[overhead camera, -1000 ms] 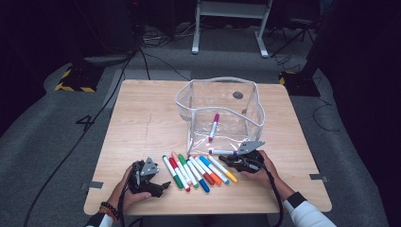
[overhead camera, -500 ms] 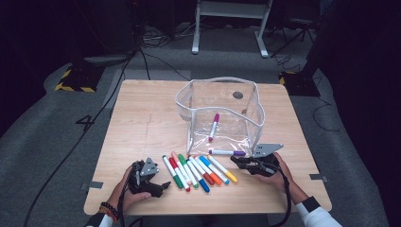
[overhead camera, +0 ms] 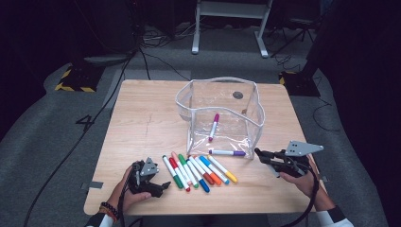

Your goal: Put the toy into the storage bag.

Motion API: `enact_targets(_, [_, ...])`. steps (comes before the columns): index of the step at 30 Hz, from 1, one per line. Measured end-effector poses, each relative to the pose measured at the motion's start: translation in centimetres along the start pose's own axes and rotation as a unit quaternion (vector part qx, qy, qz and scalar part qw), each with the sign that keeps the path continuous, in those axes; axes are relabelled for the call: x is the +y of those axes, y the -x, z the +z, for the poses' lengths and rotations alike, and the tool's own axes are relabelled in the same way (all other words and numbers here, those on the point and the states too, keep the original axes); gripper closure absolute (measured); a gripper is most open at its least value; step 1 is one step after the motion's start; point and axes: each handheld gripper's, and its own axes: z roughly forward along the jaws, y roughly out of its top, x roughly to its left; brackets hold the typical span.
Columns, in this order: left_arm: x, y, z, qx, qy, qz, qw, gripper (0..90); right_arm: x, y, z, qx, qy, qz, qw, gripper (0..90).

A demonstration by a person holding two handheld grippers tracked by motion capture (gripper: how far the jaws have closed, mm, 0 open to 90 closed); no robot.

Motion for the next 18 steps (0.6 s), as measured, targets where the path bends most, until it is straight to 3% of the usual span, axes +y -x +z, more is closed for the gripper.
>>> enact_targets(9, [0.0, 0.0, 0.0, 0.001, 0.000, -0.001, 1.0000, 14.7, 1.6, 1.5, -3.5, -0.042, 0.036, -0.002, 0.9985, 74.6])
enact_targets(15, [0.0, 0.0, 0.0, 0.001, 0.000, -0.001, 1.0000, 14.8, 4.0, 2.6, -5.0, -0.064, 0.062, -0.009, 0.9960, 74.6])
enact_targets(18, [0.0, 0.0, 0.0, 0.001, 0.000, -0.001, 1.0000, 14.7, 6.3, 3.1, -5.6, -0.071, 0.074, -0.021, 0.9945, 74.6])
